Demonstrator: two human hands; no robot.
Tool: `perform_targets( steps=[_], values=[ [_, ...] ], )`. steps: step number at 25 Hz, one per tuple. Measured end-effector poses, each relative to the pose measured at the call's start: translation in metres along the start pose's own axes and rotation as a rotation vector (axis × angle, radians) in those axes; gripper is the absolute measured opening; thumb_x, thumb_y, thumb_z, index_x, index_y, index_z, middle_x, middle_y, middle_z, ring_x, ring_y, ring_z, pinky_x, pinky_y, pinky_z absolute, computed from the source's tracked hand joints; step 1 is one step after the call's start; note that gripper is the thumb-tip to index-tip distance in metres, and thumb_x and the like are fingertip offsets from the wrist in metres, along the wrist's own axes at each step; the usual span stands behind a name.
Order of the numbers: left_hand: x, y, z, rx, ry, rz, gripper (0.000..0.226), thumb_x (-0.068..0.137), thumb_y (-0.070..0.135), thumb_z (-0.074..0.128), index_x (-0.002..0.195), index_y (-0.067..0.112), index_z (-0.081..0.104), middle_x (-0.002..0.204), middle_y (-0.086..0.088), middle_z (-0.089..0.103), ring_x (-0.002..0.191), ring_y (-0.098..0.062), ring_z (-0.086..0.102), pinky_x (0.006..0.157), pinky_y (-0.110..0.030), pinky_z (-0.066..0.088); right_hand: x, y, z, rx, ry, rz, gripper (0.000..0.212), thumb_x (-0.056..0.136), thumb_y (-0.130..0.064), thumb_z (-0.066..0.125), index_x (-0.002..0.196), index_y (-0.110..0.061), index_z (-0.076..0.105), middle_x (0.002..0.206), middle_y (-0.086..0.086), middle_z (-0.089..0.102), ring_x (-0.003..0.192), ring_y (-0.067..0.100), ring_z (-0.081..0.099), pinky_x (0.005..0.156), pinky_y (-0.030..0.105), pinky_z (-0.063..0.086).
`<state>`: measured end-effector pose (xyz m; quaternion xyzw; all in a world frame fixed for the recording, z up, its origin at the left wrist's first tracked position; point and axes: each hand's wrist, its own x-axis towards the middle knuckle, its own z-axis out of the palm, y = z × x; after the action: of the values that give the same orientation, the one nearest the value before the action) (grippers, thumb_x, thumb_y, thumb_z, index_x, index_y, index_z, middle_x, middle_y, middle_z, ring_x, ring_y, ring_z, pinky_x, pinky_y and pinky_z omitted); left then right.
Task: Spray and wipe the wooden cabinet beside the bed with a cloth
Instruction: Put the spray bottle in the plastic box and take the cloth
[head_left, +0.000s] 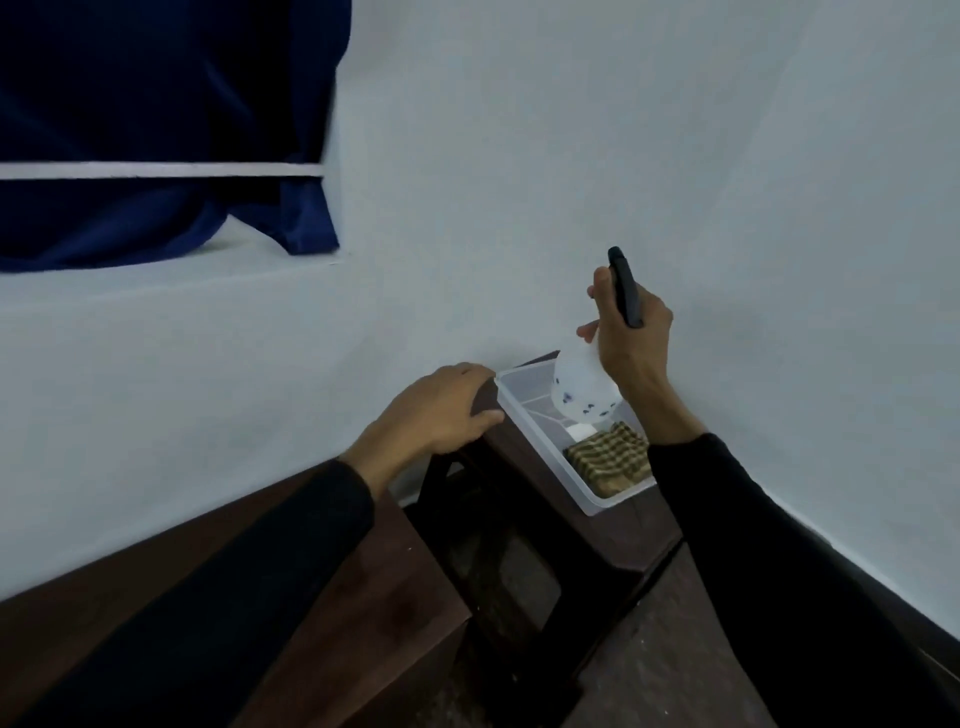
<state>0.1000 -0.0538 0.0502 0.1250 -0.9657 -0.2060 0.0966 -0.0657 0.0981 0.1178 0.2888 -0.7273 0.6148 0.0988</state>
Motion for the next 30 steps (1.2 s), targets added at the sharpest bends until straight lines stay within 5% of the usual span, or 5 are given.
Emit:
perform_targets(
  steps=[3,10,14,24,30],
  values=[
    [0.039,0.019,0.010,-0.016,-0.049,0.015,0.062,0.095,0.050,0.058,0.148,0.023,0.042,0.151,0.000,0.047,0.131,-0.021,0.048,0.105,-0.037,0.041,0.016,0.031,0.005,-0.114,0.016,0.041,0.044,0.098,-0.060,0.053,0.060,-0.040,0.058,0.053,-0.003,0.058,0.053,0.010,0.071,0.051,0.035,0.048],
    [0.095,0.052,0.049,0.046,-0.049,0.008,0.045,0.093,0.051,0.057,0.123,0.018,0.065,0.123,-0.004,0.067,0.108,-0.023,0.061,0.090,-0.039,0.050,0.060,0.118,0.008,-0.078,-0.006,0.140,0.075,0.092,-0.071,0.052,0.087,0.003,0.063,0.078,0.026,0.066,0.054,0.014,0.072,0.056,0.039,0.057],
    [0.111,0.065,0.085,0.107,-0.089,-0.001,0.040,0.091,0.053,0.055,0.100,0.018,0.072,0.093,-0.001,0.070,0.086,-0.021,0.064,0.073,-0.034,0.042,0.073,0.148,0.003,-0.084,-0.084,0.182,0.053,0.094,-0.062,0.057,0.094,-0.010,0.067,0.076,-0.001,0.070,0.067,0.014,0.073,0.067,0.036,0.056],
    [0.108,0.089,0.127,0.149,-0.224,-0.066,0.028,0.087,0.045,0.067,0.097,0.020,0.063,0.094,0.000,0.065,0.094,-0.021,0.056,0.102,-0.040,0.030,0.014,0.162,-0.073,-1.058,-1.068,0.132,0.072,0.089,-0.052,0.067,0.146,-0.019,0.037,0.149,0.012,0.035,0.139,0.034,0.032,0.113,0.049,0.033],
    [0.099,0.093,0.107,-0.176,-0.141,-0.086,0.012,0.091,0.024,0.066,0.098,0.027,0.057,0.096,0.004,0.066,0.087,-0.016,0.062,0.078,-0.035,0.052,0.016,0.135,-0.085,-0.843,-1.035,-0.068,0.016,0.094,-0.031,0.068,0.092,-0.025,0.054,0.092,-0.003,0.061,0.084,0.017,0.057,0.058,0.021,0.033]
  ],
)
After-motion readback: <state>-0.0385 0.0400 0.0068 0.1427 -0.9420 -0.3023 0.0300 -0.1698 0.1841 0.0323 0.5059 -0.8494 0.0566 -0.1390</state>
